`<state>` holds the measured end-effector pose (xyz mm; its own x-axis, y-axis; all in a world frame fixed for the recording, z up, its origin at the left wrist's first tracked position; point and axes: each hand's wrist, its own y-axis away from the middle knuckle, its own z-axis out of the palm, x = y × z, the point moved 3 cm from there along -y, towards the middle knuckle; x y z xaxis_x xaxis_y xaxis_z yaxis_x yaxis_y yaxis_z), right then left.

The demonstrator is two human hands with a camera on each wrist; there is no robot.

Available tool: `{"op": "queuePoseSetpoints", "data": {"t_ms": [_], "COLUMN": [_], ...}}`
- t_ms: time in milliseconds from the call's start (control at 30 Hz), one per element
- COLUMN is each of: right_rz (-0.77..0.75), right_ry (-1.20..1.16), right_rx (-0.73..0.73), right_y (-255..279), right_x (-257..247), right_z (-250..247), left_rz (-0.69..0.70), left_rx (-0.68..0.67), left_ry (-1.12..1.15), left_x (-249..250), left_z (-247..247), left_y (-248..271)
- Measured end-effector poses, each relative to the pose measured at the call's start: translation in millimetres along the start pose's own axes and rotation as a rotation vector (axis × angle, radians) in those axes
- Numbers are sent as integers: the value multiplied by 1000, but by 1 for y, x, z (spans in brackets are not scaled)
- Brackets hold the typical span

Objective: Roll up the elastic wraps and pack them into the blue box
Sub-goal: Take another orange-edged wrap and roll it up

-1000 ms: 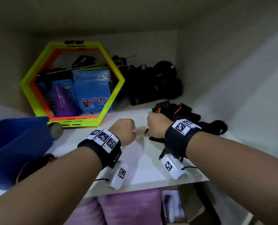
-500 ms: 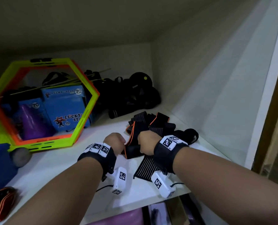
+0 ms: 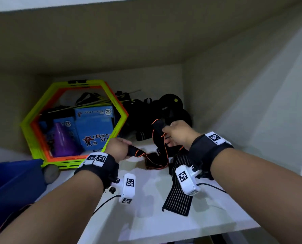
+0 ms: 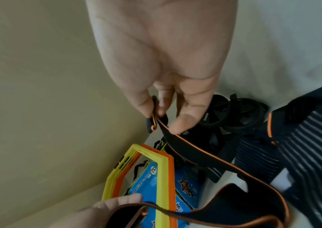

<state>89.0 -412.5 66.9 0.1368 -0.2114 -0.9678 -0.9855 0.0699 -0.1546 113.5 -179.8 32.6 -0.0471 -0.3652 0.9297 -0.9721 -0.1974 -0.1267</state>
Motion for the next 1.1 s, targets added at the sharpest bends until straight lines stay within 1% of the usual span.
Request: {"op": "queuePoseSetpoints", "data": {"t_ms": [67,133,200,300,400,533,633,667,733,800,900,967,1000,1100], "right_rz": [-30,-65,-87,-116,-138,-142,-192,-212,-238,-255,-246,-231,-223,-199], "right_ry": [-125,-183,-211,-228,-200,-108,43,116,222,255,250,207,182,166], "right_rx": [-1,-18,-29,-51,-87,-104,-142,-140,-101,-64,-77,-102,-108,-96], "right_y": [2,5,8,13,15,16,18,20,23,24,25,27,29,33], "right_x": [-13,-23,-31,-38,-39,-34,-31,-31,-31,-33,-32,-30,-30,-29], "right_z": [5,13,23,39,54,70,76,76,77,78,80,81,81,83], "left_rz": [8,15,20,54,40,8,-15,-16,-15,-73,-118,-109,-123,-248], "left_rx": [31,96,123,109,147,90,53,6,-91,-144,-91,-52,-59,-204], "left_ry": [28,59,79,8,-39,-162,-193,-247,-270,-180,-40,-20,8,192], "left_x": [3,5,6,4,-2,-14,-23,-26,-31,-35,-37,-33,-30,-25], "left_z": [-13,-24,-32,-41,-52,-59,-60,-57,-51,-49,-52,-58,-60,-64], "left_y": [-4,-4,-2,-2,0,9,14,16,17,18,11,7,7,12]}}
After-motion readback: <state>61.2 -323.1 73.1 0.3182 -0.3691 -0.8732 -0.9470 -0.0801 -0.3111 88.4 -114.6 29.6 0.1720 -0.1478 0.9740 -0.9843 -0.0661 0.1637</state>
